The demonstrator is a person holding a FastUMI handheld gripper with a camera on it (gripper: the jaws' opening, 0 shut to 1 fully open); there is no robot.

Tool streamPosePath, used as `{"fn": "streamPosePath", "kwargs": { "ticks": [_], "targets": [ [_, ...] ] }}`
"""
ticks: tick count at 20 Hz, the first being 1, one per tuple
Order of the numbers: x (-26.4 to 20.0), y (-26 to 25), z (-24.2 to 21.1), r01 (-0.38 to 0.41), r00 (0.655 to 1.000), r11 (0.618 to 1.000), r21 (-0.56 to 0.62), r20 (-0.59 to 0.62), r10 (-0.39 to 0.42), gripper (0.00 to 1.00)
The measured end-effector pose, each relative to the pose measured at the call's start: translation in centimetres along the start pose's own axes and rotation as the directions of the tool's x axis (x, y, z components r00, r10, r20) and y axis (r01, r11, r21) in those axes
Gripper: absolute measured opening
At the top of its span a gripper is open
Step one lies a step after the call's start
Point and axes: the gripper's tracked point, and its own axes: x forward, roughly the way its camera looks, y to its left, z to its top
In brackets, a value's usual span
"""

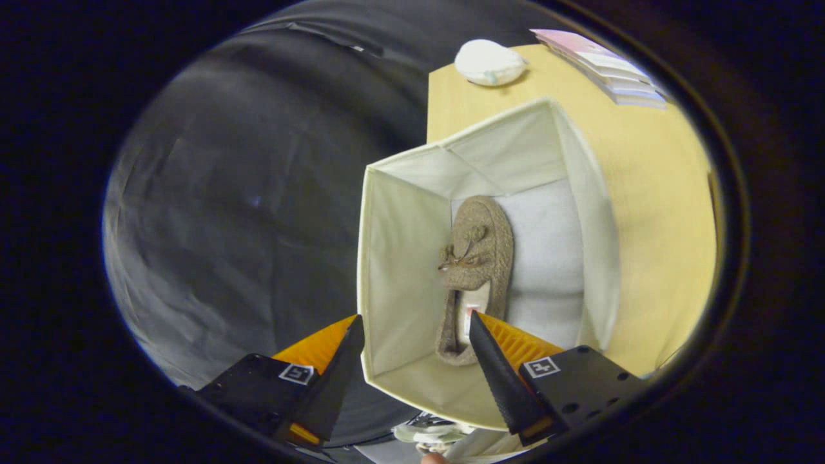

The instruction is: Open the storage box then place both shoes into the box .Put the left shoe in first, then the right shoe, with the right side of both shoes facing outward in a uniform manner.

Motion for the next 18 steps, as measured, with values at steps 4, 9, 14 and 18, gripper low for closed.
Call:
{"fn": "streamPosePath", "kwargs": {
  "ticks": [4,9,14,18],
  "targets": [
    [-4.1,-1.8,0.4,-0.001,0.998,0.999,-0.051,0.056,0.004,1.0],
    [-9.8,-6.3,1.8,0.032,0.991,0.995,-0.093,0.129,-0.02,1.0],
    [-15.5,-14.3,4.2,0.186,0.958,0.979,-0.08,0.235,-0.163,1.0],
    [-21.0,-22.4,5.7,0.302,0.915,0.953,-0.023,0.288,-0.283,1.0]
  ]
}}
